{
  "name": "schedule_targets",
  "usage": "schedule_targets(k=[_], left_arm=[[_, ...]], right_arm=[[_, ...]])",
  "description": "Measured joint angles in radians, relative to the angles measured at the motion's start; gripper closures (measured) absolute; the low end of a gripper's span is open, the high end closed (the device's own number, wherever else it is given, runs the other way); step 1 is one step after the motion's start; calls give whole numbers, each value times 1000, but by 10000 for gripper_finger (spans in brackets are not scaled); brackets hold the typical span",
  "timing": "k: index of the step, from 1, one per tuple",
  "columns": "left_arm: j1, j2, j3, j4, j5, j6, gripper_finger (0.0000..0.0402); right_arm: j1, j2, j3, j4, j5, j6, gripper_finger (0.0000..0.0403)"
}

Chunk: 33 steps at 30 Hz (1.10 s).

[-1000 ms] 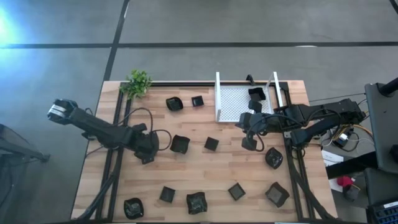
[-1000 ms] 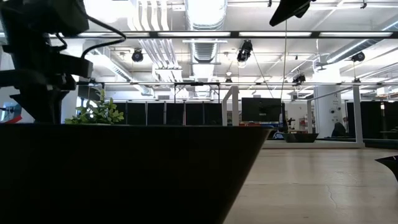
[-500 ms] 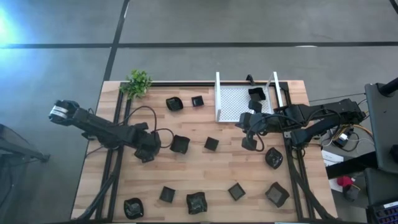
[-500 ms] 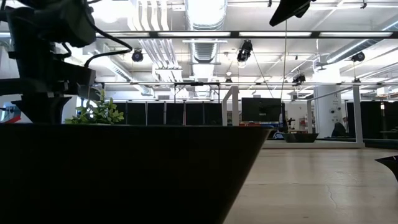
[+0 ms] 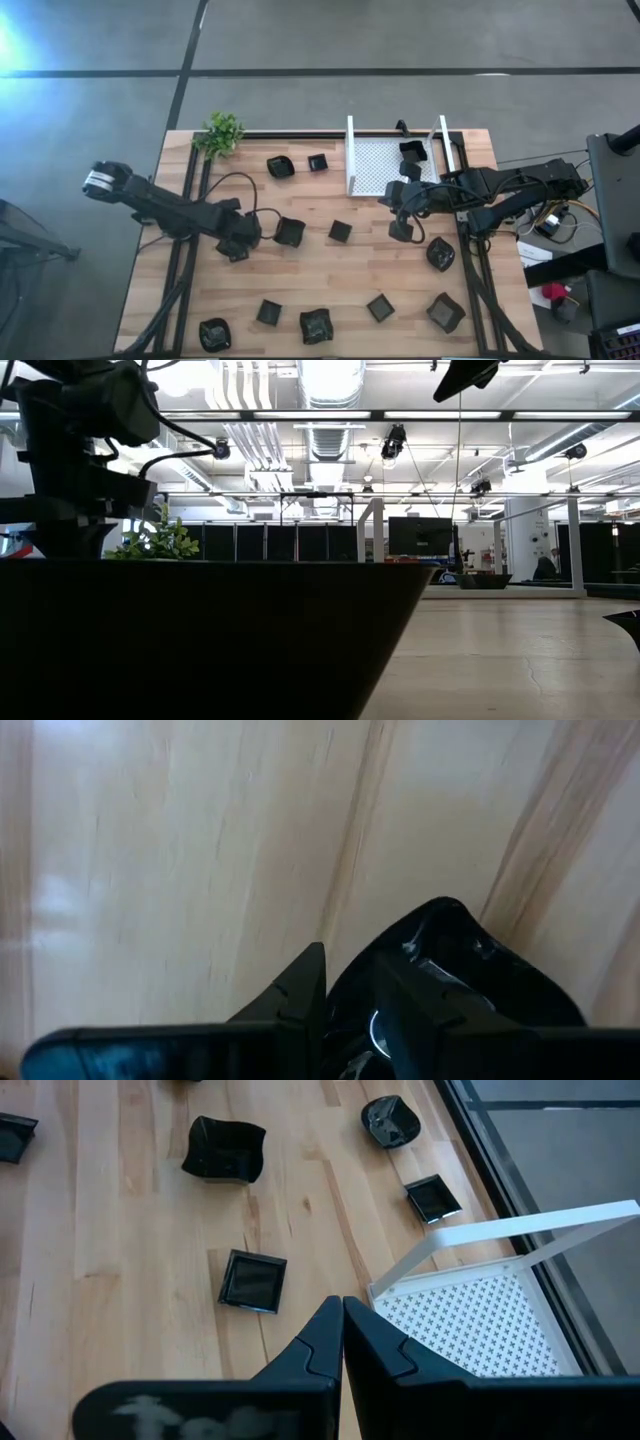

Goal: Pick & Place Mini shaped plates
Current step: Put the leaf shaped plate on the shelf

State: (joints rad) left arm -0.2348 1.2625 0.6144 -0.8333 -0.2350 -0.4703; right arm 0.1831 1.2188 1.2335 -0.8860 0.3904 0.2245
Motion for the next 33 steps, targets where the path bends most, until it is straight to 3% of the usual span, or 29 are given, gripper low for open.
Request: schedule_targets(k=[33], left_arm=[[2, 11, -45, 66, 195, 50, 319]], right_arm=[[0, 0, 0, -1, 0, -15, 394]])
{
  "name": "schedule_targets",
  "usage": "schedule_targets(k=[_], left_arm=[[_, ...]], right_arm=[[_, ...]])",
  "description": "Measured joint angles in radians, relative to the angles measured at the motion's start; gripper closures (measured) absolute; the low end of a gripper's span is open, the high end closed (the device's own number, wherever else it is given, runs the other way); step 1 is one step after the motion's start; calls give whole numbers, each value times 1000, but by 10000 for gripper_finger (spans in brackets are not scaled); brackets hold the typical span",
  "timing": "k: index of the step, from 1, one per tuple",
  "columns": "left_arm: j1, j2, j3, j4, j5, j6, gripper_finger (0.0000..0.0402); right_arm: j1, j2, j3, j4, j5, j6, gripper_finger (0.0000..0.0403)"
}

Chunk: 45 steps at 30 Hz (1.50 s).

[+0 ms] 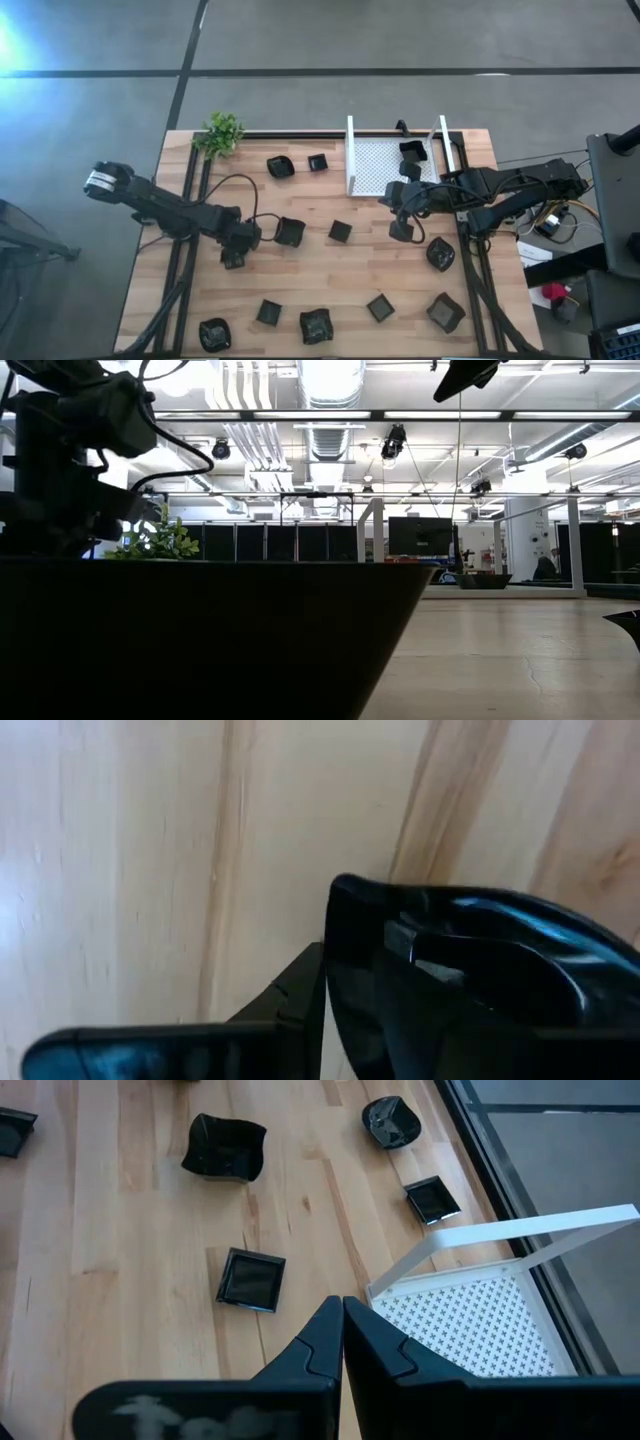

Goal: Pick & Place Mini shaped plates
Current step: Put the leaf shaped plate on the shelf

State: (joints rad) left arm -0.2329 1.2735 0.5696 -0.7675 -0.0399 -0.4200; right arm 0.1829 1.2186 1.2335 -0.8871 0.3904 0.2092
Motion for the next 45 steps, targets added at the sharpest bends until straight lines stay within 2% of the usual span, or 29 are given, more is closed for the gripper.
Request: schedule_targets(k=[15, 34, 38, 45], left_arm=[[0, -3, 39, 1, 31, -72, 319], [0, -2, 13, 1, 87, -112, 322], [0, -2, 13, 1, 124, -122, 338], [0, -3, 15, 6, 182, -125, 396]], right_arm=[[0, 0, 0, 1, 0, 0, 394], [0, 0, 0, 1, 0, 6, 394], [0, 0, 0, 1, 0, 13, 394], [0, 0, 0, 1, 0, 20, 394]])
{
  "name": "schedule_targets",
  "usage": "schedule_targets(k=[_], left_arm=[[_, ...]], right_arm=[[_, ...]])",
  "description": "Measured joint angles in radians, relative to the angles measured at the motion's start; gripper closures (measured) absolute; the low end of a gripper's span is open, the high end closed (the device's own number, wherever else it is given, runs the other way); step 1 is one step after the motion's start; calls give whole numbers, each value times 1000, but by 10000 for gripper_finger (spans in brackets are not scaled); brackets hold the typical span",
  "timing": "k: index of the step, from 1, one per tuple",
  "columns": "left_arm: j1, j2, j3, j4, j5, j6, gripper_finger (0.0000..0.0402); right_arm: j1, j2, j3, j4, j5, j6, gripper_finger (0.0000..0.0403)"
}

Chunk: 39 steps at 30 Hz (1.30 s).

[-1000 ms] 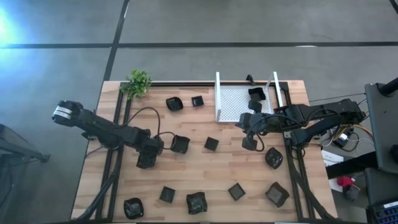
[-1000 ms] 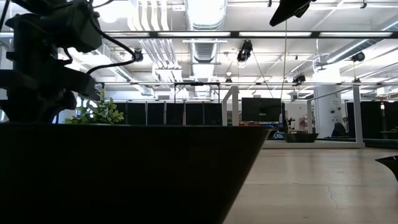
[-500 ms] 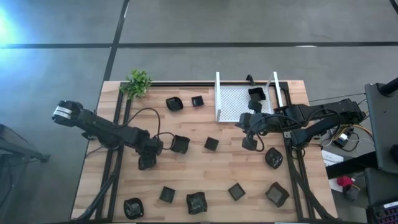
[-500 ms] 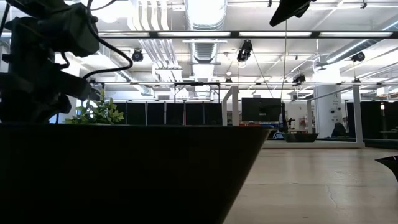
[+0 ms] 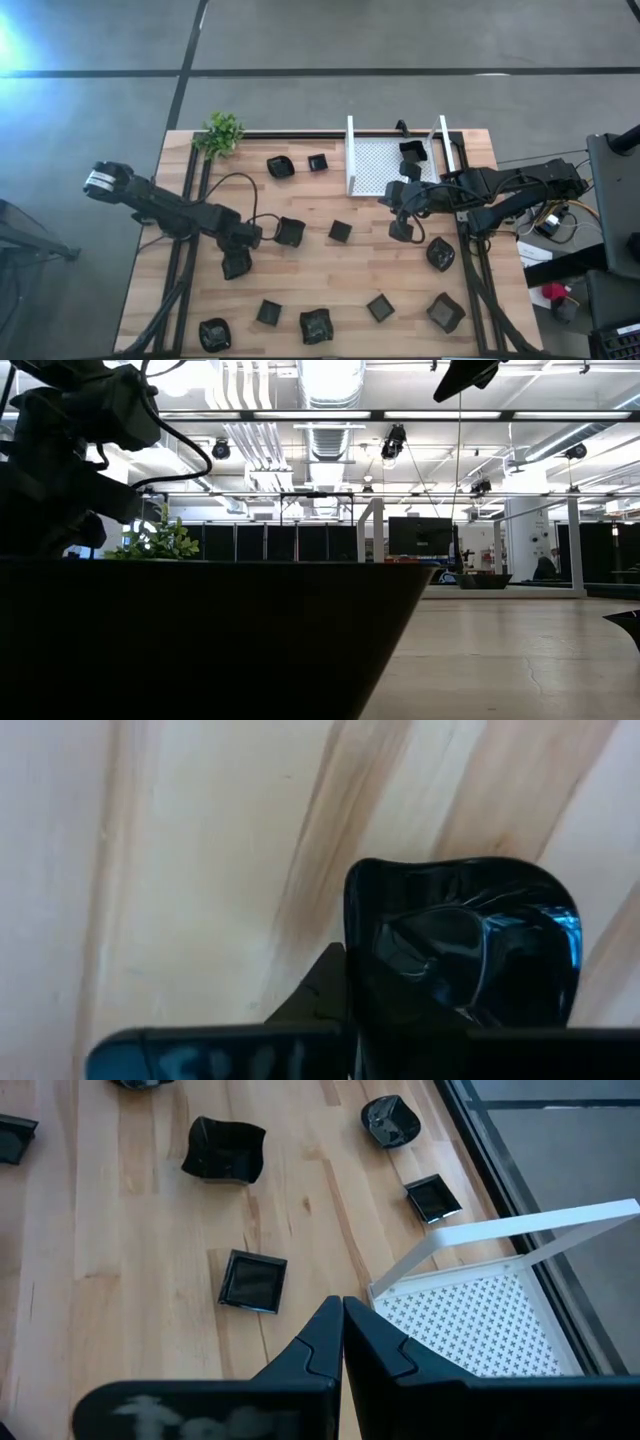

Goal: Pick & Place Mini shaped plates
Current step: Put the leaf shaped plate on the shelf

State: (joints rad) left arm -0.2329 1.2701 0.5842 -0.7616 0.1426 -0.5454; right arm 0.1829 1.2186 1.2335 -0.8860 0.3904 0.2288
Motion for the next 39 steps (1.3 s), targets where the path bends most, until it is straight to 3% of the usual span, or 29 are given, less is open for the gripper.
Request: schedule_targets(k=[10, 17, 24, 30, 39], left_arm=[[0, -1, 13, -7, 11, -11, 401], [0, -35, 95, -16, 0, -9, 401], [-1, -67, 201, -73, -80, -9, 401], [-9, -89, 293, -92, -236, 4, 402], [-33, -91, 399, -57, -652, 12, 402]], right_arm=[[0, 0, 0, 1, 0, 0, 394], [0, 0, 0, 1, 1, -1, 394], [0, 0, 0, 2, 2, -4, 394], [0, 0, 0, 7, 6, -27, 394], [26, 0, -16, 83, 102, -63, 394]])
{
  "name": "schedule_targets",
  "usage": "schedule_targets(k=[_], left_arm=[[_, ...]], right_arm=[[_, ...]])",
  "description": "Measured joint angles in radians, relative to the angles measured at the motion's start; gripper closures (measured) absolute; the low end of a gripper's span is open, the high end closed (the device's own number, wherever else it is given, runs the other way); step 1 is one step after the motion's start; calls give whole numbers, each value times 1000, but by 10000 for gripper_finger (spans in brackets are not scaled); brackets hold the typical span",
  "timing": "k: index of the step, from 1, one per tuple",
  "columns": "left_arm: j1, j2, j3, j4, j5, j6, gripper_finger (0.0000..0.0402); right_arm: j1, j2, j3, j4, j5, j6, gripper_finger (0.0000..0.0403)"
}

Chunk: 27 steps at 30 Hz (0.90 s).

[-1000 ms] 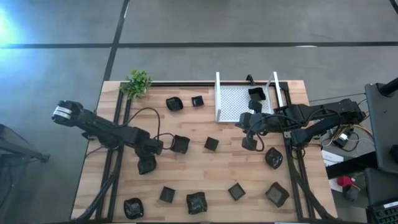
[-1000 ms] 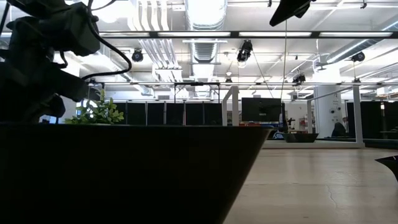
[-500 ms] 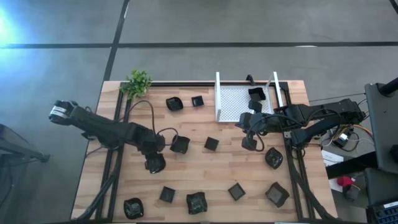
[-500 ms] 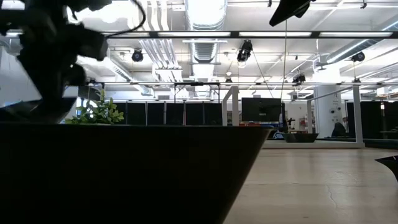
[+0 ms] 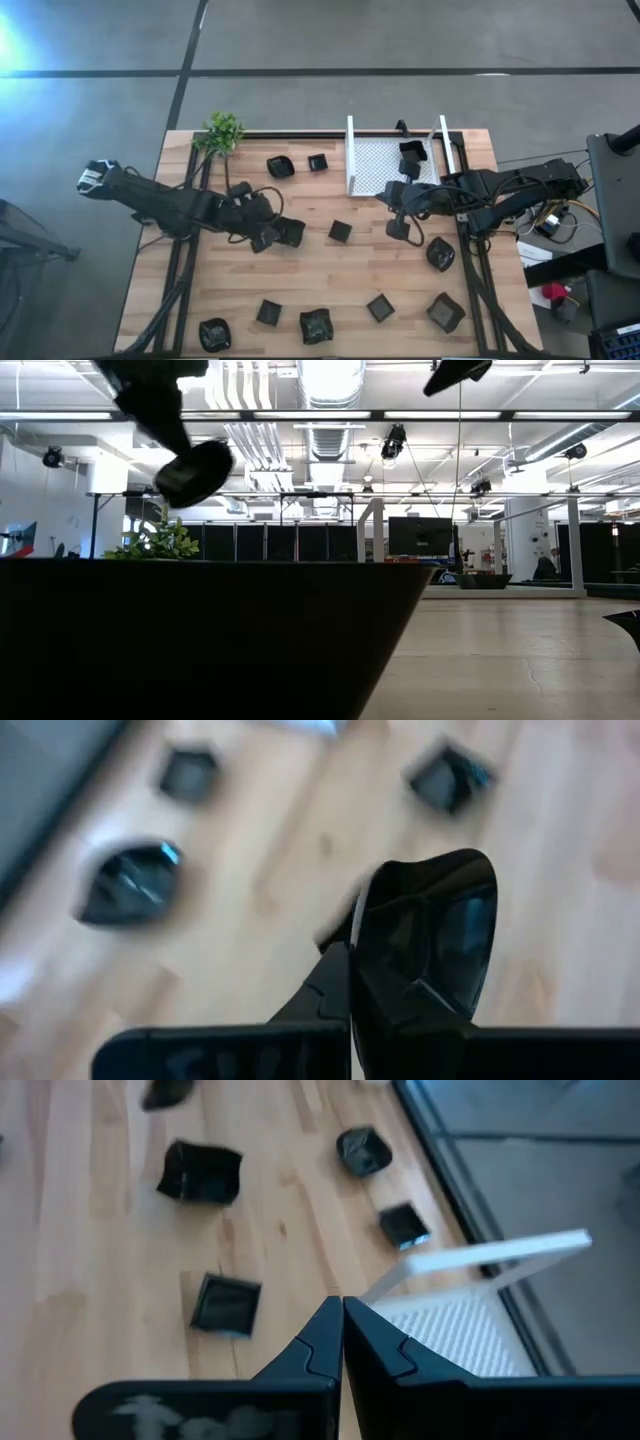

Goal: Pick & Place Mini shaped plates
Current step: Put the leaf shaped plate on the shelf

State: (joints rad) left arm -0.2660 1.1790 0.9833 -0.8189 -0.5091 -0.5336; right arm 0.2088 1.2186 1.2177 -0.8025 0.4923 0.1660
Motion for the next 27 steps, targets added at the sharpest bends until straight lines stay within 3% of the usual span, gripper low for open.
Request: schedule_targets(k=[5, 11, 21, 27], left_arm=[[-25, 0, -6, 147, -246, 47, 401], [-46, 15, -36, 389, -458, 182, 401], [-56, 55, -42, 658, -529, 404, 401], [-56, 89, -43, 806, -530, 521, 401]], right_arm=[[26, 0, -40, 186, 40, -97, 394], [31, 0, -136, 472, 42, -260, 394], [31, 0, -216, 660, 27, -311, 393], [31, 7, -222, 690, 26, -317, 359]])
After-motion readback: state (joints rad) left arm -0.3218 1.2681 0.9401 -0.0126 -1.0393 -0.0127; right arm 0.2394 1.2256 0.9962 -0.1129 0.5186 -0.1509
